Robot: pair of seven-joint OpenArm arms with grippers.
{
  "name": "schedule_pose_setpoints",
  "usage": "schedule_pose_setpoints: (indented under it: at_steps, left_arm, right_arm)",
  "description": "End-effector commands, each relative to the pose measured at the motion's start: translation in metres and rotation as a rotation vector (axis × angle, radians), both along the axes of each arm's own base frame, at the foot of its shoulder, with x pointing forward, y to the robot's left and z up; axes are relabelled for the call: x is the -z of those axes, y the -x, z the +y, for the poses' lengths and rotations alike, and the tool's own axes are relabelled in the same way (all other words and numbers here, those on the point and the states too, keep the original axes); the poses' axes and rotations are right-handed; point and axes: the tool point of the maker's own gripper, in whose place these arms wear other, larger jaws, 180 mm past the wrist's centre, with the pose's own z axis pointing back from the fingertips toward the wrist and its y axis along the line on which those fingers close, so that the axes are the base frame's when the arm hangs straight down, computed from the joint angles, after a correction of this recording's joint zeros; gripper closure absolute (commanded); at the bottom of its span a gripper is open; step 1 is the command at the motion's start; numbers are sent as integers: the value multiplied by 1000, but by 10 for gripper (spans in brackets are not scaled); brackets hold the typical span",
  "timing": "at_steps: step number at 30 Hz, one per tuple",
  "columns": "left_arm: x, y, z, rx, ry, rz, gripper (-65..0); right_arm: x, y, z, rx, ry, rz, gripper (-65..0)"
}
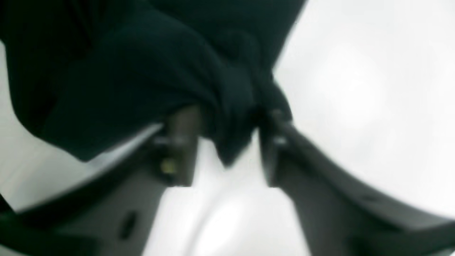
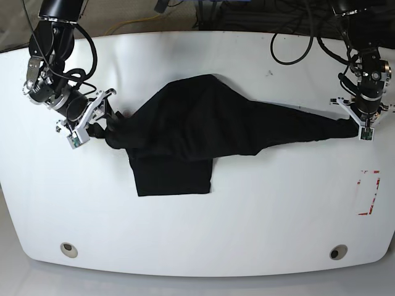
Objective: Fold the T-shirt properly
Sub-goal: 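Pull the held shirt back toward the robot and lay it flat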
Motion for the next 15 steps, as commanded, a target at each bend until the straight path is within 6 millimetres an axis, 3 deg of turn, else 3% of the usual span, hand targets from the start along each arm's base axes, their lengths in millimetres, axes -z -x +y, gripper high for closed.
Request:
schedule_pose_setpoints:
  at_steps: [1,4,8,12,15]
  left_arm:
    - [-12,-6,5,9,-23,-50,0]
    - [-7,-2,6,4,-17,-38,0]
    - [-6,-2,4,6,-14,-36,0]
    - [-3,-2,-1,6,0,-35,0]
    - [0,-1,-3,5,8,-32,0]
  right_arm:
    - [-21,0,-2,3,-2,-68,-360]
    - [-23,20,-2,2,27,-56,-430]
    - [-27,29,-8,58,17,-69,-438]
    - [-32,12,-21,116,-1,-102,-438]
    - [-38,-11,-29,134,-13,-125,-438]
